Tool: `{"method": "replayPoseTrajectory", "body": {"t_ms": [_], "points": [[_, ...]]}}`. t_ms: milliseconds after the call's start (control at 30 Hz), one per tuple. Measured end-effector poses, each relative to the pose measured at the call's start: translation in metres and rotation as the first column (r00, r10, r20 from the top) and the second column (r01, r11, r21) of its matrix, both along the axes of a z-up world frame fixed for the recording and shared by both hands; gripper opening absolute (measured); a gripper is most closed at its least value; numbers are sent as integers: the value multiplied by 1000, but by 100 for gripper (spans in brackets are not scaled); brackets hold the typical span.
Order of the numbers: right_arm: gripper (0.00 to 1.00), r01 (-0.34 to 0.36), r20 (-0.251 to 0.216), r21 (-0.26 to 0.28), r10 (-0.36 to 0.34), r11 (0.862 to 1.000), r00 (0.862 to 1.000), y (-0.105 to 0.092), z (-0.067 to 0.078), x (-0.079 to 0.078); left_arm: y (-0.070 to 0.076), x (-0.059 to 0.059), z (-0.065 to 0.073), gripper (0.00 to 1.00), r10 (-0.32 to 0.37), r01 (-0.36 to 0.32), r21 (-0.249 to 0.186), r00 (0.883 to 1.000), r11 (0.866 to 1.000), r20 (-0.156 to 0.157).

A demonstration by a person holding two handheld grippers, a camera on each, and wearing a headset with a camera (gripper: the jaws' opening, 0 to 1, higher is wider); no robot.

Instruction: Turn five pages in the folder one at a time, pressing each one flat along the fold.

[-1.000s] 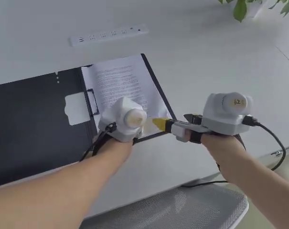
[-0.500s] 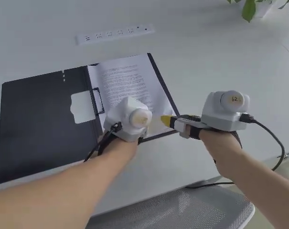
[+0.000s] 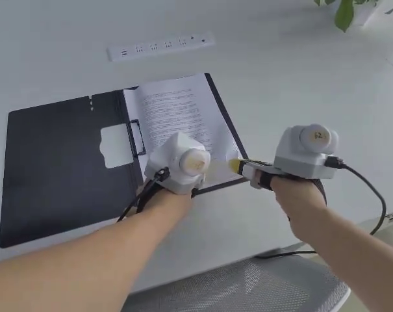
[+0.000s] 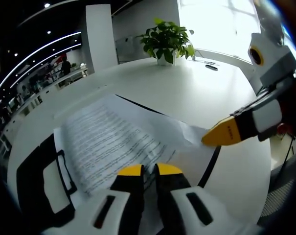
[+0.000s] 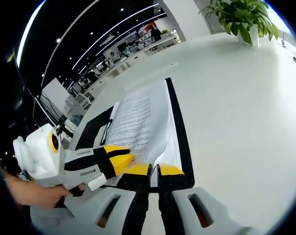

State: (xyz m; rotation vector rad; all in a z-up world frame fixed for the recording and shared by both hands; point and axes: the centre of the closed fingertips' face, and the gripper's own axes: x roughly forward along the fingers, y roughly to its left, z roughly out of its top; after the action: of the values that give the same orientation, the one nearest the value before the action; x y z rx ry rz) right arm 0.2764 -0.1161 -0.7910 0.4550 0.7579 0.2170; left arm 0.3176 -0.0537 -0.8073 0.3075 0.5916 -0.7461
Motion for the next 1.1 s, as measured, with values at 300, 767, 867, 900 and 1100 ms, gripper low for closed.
{"method": "replayPoseTrajectory", "body": {"t_ms": [300, 767, 867, 900, 1100], "points": [[0, 29, 0, 34, -29, 999, 1000, 0, 3, 0, 0, 0, 0, 7, 16, -17, -13, 1000, 1000, -14], [0, 10, 69, 70, -15, 998, 997, 16, 31, 1, 31, -1, 9, 8, 60, -62, -24, 997, 998, -50], [0, 4, 99, 83, -12, 997, 995, 24, 43, 4, 45, -1, 18, 7, 89, -91, -34, 995, 995, -48], [0, -4, 114, 95, -7, 995, 993, 30, 50, 5, 50, -1, 23, 8, 106, -109, -54, 993, 993, -52], [0, -76, 187, 115, 53, 990, 981, 64, 82, 11, 74, -2, 52, 8, 128, -130, -99, 992, 987, -20]]}}
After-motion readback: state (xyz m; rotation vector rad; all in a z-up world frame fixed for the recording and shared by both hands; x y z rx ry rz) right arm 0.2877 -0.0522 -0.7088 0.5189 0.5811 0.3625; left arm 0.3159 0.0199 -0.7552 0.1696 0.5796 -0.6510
